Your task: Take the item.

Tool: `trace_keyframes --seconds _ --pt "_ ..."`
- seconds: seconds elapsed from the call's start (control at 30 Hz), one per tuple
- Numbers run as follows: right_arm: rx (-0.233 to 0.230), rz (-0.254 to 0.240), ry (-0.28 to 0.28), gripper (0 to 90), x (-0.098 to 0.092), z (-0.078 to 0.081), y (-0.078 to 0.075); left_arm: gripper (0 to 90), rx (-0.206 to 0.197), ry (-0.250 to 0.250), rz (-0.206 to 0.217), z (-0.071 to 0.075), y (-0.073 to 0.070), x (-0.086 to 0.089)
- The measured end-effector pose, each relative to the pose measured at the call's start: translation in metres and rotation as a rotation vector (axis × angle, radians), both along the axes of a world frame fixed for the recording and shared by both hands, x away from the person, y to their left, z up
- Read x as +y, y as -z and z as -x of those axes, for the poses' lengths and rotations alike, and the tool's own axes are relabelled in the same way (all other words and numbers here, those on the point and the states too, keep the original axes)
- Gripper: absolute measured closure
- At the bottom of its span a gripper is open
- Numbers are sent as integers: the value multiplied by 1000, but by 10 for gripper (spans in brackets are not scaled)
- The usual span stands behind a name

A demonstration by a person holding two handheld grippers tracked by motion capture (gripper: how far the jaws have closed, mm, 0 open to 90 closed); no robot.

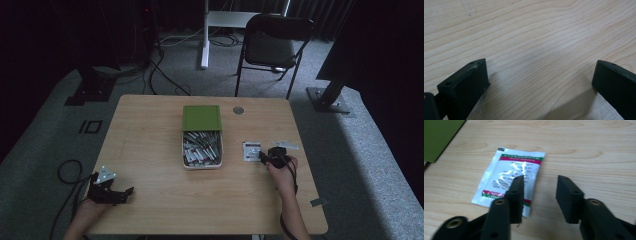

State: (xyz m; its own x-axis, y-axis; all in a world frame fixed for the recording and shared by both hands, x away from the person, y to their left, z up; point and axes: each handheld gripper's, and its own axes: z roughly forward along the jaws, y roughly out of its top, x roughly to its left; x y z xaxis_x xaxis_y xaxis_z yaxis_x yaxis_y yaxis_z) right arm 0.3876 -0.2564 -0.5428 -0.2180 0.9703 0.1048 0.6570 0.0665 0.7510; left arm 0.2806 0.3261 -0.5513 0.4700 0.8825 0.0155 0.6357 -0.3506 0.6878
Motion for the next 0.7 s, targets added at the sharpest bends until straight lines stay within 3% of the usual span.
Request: trace_keyframes --seconds 0.17,0.33,0.57,0.7 --pt "-5 40 8 447 -8 7 0 14 0 0 0 0 0 0" --pt "1 53 27 399 -19 14 3 14 0 0 0 0 0 0" --pt "14 34 59 316 -35 26 6 14 0 0 0 0 0 0" --pt "8 16 84 217 -42 35 6 14 0 0 0 0 0 0"
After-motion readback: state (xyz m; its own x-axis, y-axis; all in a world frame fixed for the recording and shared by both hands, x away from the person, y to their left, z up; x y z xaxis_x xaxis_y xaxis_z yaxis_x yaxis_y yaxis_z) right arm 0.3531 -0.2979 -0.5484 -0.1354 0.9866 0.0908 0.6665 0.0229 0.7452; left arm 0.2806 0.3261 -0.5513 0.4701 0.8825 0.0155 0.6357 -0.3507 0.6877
